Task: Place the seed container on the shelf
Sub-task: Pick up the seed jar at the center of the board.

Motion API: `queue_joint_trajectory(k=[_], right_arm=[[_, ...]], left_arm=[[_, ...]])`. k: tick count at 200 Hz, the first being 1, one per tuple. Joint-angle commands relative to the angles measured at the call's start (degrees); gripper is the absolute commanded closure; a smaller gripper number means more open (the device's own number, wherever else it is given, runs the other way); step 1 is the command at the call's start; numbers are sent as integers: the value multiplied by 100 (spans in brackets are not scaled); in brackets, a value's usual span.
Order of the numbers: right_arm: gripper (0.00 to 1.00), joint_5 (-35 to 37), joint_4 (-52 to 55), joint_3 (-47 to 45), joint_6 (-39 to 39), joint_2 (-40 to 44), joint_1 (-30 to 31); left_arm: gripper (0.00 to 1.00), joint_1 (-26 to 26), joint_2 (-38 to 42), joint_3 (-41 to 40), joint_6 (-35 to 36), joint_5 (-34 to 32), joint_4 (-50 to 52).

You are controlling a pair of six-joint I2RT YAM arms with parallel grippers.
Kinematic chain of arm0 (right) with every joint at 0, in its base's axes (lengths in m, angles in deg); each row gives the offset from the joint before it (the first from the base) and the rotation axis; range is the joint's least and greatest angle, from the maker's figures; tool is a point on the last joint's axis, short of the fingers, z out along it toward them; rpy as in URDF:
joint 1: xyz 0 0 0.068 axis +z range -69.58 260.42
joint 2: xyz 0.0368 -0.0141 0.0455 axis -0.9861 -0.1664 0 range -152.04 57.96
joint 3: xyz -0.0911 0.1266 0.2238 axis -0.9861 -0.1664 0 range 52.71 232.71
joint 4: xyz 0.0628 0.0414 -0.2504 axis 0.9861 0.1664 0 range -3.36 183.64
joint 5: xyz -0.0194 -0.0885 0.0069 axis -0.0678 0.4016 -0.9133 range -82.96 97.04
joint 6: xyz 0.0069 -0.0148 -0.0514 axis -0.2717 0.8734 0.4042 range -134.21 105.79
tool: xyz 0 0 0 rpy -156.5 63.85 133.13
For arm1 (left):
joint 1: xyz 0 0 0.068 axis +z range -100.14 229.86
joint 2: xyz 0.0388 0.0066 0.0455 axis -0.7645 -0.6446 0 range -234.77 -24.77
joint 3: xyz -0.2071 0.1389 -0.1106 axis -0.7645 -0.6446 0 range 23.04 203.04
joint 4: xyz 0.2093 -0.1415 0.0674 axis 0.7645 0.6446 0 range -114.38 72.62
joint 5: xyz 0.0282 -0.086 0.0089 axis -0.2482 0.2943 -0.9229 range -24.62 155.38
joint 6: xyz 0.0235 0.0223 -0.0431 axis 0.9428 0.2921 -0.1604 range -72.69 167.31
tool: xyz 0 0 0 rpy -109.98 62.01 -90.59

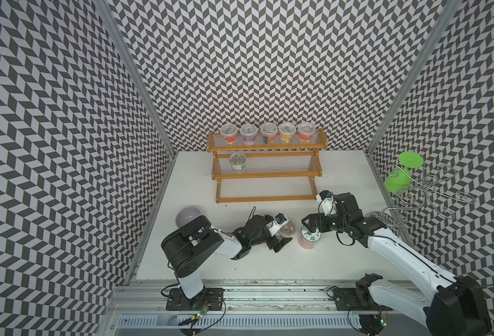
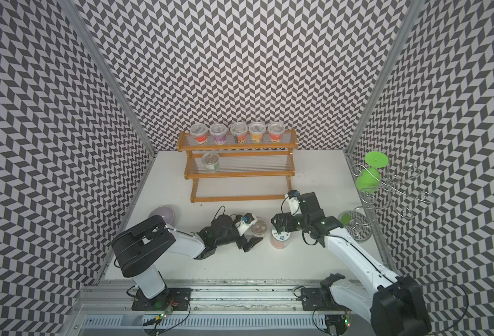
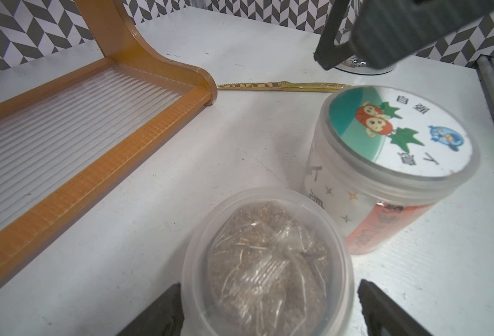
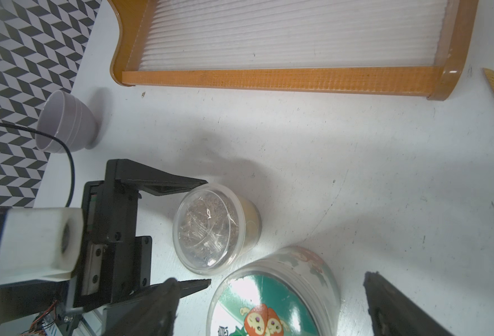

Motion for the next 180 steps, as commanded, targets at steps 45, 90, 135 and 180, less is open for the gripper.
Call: queue_joint_trajectory(k=[45,90,135,180], right_arm=[[0,29,-291,-144,-50,114,-2],[0,47,-309,-155,-58,148,-1],[0,64,-327,-159,-69,183,-3],[1,95,-343,-175,-81,218,-3]], left_arm=[[9,-52,-98,141,-73,22,-196],[12,-57,-147,183,-62,32,-167],[12,-58,-168,229,-27,35,-97],[15,-61,-202,278,-1,18,-98]])
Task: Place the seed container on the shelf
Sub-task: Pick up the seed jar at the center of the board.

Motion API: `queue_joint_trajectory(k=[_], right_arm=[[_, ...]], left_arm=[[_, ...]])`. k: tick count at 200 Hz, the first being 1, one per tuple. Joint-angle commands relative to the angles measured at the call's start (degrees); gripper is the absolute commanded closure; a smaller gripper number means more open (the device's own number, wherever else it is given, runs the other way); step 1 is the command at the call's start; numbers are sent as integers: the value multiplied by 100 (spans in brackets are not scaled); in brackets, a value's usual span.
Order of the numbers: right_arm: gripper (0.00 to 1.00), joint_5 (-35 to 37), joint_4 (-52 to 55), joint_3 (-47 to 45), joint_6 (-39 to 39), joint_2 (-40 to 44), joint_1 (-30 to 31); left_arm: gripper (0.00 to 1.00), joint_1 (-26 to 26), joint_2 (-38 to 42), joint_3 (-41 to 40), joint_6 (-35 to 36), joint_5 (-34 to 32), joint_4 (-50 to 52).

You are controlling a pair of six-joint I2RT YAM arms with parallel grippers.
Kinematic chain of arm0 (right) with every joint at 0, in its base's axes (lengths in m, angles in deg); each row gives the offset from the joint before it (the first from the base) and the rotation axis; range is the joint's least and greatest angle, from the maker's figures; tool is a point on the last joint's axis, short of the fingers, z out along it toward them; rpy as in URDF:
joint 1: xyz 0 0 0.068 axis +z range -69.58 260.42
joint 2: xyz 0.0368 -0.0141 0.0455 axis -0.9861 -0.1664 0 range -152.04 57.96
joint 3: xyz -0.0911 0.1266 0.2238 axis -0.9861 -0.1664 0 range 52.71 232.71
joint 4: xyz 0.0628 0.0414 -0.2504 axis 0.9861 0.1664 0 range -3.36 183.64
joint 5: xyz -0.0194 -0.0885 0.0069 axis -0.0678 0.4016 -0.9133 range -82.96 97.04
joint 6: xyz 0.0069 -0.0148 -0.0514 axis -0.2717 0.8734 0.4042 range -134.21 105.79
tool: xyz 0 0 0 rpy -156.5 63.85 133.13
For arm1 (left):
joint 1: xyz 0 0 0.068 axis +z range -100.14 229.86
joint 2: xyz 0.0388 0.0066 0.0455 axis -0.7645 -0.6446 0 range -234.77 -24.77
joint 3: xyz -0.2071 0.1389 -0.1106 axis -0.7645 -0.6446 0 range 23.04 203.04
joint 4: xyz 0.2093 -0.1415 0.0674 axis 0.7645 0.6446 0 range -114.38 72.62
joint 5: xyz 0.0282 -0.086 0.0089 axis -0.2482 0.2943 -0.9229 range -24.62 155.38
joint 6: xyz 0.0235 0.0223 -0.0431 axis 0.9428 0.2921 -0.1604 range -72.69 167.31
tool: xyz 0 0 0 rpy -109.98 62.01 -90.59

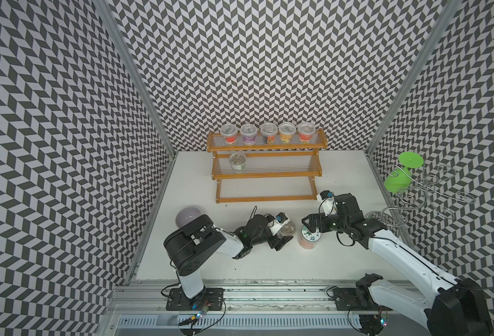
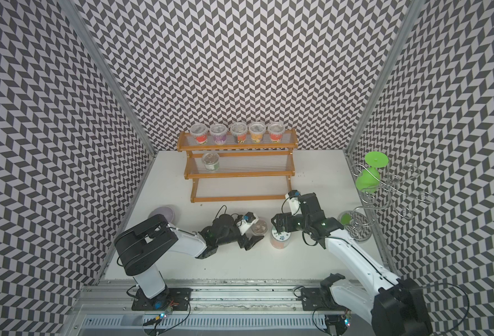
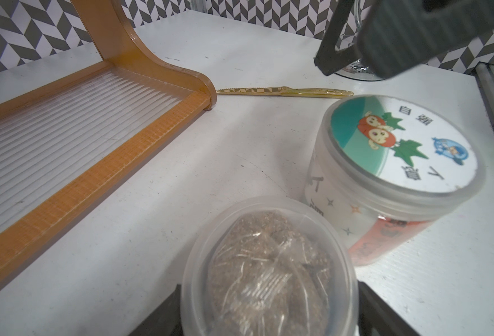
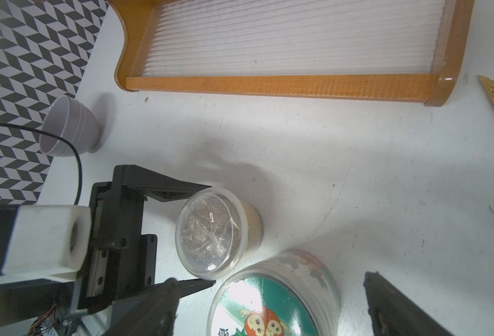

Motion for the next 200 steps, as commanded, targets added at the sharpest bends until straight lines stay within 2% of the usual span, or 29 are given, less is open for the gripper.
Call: queue_joint_trajectory(k=[1,79,119,200], right_arm=[[1,73,-216,-84,-57,126,-3],[1,95,-233,-95,-59,136,-3],[1,122,-250,-94,-74,221,-3],[1,258,-296,-98,-131,438,-3]], left_arm=[[15,-39,-82,142,47,18,-36],[16,-43,205,-8,30,-66,-211],[16,-16,366,-177,-101,-244,-572],[16,153,913,-116,-407,-497,-630]])
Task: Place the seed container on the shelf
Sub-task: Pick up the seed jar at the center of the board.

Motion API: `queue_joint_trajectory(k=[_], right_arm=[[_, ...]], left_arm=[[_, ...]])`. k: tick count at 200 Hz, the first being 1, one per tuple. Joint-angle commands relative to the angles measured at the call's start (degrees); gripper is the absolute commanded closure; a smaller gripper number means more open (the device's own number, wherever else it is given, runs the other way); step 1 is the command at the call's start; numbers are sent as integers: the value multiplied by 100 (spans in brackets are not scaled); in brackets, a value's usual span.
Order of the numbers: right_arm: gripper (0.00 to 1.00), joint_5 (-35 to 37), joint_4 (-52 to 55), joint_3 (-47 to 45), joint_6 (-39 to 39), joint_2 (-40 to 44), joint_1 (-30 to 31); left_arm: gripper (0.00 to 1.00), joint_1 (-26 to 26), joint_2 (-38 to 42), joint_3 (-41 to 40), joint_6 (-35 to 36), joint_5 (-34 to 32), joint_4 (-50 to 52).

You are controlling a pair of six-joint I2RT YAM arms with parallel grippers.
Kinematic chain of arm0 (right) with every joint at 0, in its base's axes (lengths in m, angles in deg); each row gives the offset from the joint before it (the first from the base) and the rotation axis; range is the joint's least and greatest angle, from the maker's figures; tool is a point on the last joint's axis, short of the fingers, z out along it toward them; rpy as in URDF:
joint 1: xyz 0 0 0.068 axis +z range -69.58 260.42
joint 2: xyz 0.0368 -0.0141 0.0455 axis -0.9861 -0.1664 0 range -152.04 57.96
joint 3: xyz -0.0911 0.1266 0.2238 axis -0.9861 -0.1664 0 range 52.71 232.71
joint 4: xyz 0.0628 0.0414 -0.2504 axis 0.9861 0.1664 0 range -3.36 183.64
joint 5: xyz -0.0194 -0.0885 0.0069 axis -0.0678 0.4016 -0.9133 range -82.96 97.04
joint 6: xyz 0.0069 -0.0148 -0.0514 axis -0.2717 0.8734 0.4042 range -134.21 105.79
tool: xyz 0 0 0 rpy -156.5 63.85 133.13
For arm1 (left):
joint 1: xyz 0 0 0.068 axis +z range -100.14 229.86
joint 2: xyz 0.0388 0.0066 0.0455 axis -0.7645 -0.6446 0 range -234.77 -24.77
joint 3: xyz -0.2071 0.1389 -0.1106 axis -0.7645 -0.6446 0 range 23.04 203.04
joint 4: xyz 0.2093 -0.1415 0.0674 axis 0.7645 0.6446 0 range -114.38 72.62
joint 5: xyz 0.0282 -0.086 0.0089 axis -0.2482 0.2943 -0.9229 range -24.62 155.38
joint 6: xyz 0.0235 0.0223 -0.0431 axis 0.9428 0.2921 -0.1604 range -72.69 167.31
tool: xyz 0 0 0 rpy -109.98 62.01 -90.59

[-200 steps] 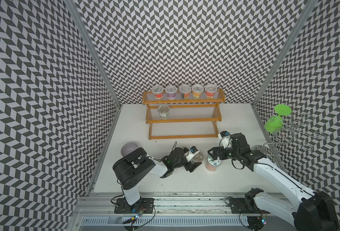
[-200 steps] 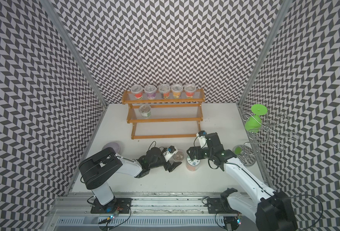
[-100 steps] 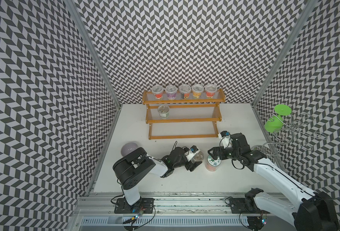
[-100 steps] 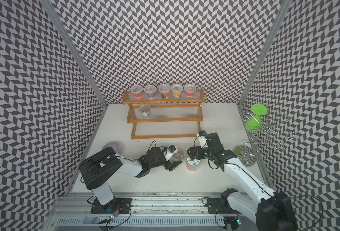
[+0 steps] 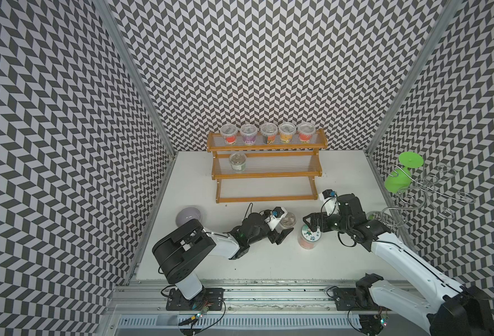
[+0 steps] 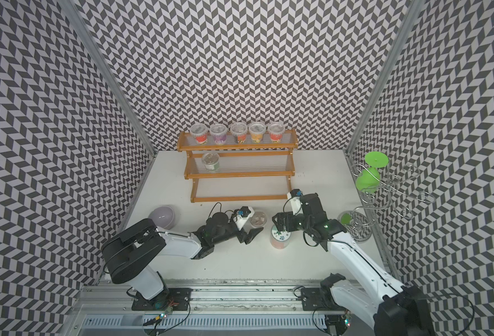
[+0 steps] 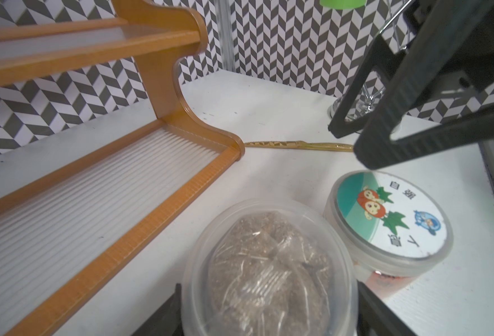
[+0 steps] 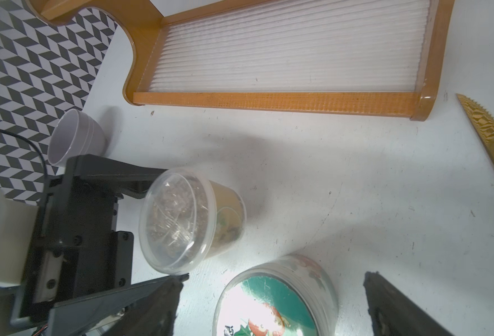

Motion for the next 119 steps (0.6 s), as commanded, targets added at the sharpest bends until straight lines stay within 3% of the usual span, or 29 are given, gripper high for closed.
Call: queue_joint_trajectory(k=[1,119], right_arm=[[1,120,-276,-80,-48,150,-3],[1,374,-470,-181,-170,460,-3]], left_arm=[[16,75,219,50,-150,-128,-247],[16,373,42,1491,-280,-325,996]])
